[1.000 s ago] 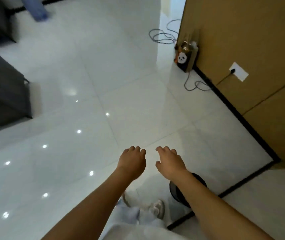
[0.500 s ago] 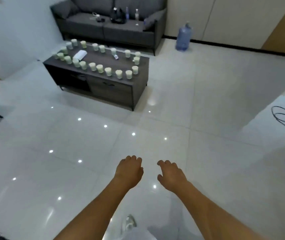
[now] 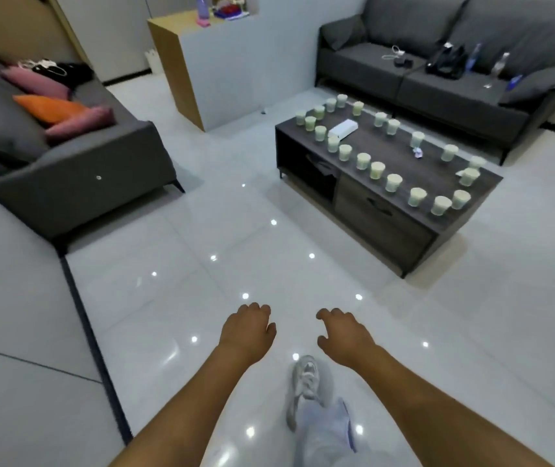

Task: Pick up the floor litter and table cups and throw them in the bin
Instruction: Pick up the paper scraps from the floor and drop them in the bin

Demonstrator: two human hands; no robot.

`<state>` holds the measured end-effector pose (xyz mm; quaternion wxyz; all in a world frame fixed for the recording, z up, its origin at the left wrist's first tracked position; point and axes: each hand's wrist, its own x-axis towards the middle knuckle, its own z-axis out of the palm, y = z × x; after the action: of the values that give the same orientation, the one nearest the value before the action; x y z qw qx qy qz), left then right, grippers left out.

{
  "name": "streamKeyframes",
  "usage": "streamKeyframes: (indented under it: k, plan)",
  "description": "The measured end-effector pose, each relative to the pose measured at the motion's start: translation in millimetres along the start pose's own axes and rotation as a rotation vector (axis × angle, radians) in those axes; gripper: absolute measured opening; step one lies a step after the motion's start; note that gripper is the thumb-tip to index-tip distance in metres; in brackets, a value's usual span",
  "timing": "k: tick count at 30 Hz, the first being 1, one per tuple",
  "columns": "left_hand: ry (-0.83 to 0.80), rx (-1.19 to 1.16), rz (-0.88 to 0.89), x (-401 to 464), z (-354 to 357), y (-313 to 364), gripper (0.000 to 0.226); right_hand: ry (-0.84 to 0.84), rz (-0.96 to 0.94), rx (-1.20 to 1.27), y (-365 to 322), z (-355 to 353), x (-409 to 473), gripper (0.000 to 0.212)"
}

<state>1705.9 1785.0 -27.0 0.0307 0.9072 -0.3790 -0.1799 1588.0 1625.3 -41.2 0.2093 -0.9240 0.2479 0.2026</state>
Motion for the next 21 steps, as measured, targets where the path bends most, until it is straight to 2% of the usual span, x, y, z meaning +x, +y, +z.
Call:
streamKeyframes:
  k: [6, 12, 21]
  plan:
    - [0.039, -0.046, -0.124, 146, -67, -55, 0.04, 0.001, -0.094, -0.022, -27, -82, 170, 0.049]
    - [0.07, -0.067, -0.225, 272, -135, -105, 0.037, 0.029, -0.151, 0.001, -58, -178, 303, 0.05]
    - [0.009, -0.105, -0.232, 463, -181, -178, 0.037, -0.014, -0.13, 0.021, -89, -253, 490, 0.051]
